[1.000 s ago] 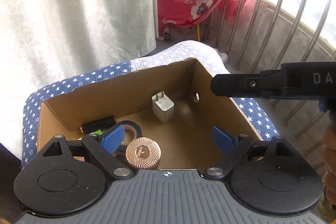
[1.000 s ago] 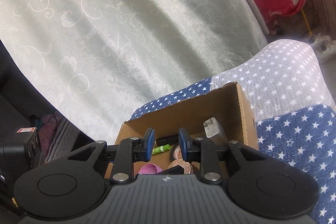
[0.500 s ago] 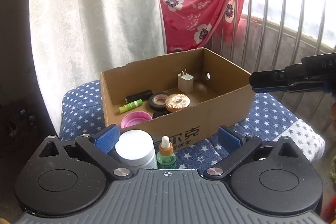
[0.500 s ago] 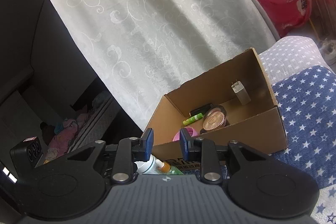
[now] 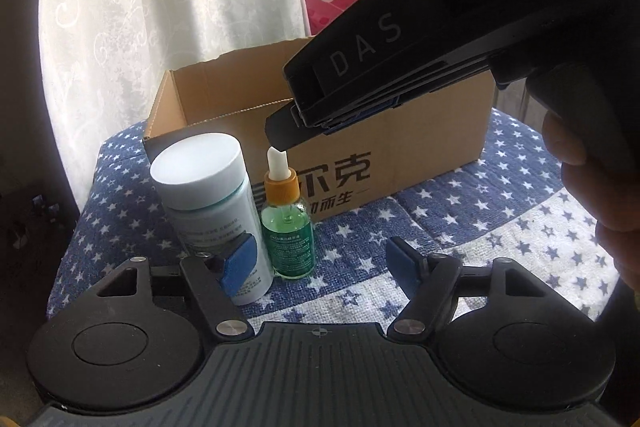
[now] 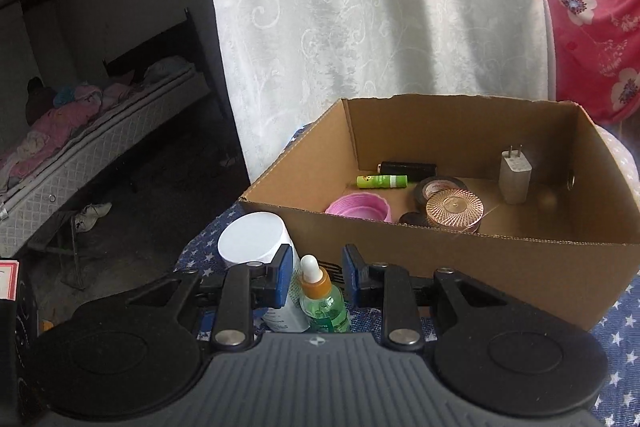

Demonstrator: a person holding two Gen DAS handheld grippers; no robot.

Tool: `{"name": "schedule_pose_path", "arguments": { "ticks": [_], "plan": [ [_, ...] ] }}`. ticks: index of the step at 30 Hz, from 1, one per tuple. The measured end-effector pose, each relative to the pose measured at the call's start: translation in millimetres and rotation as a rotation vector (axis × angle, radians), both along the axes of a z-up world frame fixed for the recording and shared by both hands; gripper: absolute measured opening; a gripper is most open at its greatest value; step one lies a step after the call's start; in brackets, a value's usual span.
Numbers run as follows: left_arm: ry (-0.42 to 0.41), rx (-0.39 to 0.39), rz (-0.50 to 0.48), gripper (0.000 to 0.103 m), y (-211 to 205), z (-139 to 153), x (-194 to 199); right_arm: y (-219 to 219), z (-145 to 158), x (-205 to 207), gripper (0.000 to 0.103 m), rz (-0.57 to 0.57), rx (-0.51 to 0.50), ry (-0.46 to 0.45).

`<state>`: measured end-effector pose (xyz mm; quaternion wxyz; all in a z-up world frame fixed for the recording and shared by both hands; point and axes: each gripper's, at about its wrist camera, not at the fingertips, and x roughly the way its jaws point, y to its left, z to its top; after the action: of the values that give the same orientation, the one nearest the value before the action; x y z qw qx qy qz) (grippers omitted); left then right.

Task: Organize rigid objects
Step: 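Move the right gripper to the green dropper bottle, then grasp the green dropper bottle by its orange cap with the right gripper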

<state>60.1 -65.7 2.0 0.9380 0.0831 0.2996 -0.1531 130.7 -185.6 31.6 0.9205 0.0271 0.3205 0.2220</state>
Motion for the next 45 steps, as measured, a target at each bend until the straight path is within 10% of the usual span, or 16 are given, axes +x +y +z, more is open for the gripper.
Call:
{"name": "schedule_pose_path", "arguments": {
  "ticks": [17, 45],
  "plan": [
    [0.031, -0.016, 0.009, 0.065, -2.2, -7.2, 0.6, 12.6, -11.4, 12.5, 0.01, 0.031, -0.048, 0.028],
    [-0.001, 0.013, -0.042, 0.069, -20.4, -14.4, -5.3, -19.0, -8.8, -22.4, 0.01, -0.073, -0.032, 0.041]
  ]
}}
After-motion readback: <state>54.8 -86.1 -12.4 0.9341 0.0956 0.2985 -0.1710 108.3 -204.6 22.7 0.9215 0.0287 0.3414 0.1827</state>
